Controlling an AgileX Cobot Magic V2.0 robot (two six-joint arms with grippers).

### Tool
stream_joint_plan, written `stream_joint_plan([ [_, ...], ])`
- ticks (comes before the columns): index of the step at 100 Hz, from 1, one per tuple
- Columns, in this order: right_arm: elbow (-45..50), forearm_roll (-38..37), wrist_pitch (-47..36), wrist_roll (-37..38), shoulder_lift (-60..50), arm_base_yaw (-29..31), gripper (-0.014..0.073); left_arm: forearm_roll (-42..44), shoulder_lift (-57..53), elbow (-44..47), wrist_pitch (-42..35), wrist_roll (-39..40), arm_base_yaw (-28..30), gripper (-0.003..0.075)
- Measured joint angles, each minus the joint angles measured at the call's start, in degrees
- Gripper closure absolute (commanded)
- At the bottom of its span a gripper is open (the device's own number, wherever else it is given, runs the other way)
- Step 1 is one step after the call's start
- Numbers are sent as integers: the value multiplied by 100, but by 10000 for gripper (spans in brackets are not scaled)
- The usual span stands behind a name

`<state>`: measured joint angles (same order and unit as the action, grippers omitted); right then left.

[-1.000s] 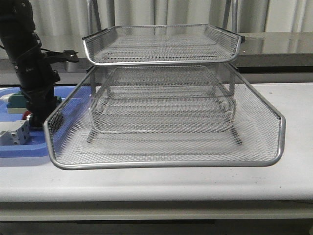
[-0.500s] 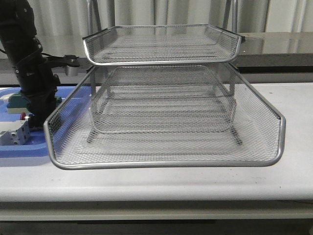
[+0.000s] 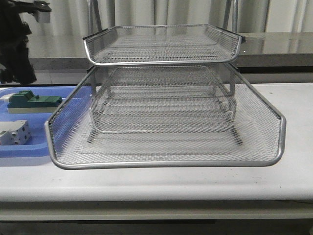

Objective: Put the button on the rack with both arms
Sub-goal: 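Carry the button with the left gripper into the pulled-out middle tray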

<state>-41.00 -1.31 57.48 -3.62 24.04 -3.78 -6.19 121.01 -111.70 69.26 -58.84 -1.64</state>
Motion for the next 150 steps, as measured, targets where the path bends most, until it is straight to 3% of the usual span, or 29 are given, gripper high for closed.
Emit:
stream_joint_plan([
  [24, 0, 0, 0, 0, 0, 0, 664, -298, -623, 0, 176, 150, 121, 682],
  [47, 0, 0, 0, -10, 0, 0, 664, -389, -1352, 134, 189, 183, -263, 682],
  [82, 0, 0, 0, -10, 0, 0, 664, -389, -2319, 1184, 232, 530, -1705, 683],
  [115, 0, 0, 0, -10, 0, 0, 664, -411, -2083, 1377, 232, 595, -3300, 720],
  [138, 0, 0, 0, -10, 0, 0, 664, -413, -1531, 1377, -206, 593, -3756, 729],
  [150, 0, 0, 0, -10, 0, 0, 664, -413, -1295, 1377, -566, 593, -3863, 695],
])
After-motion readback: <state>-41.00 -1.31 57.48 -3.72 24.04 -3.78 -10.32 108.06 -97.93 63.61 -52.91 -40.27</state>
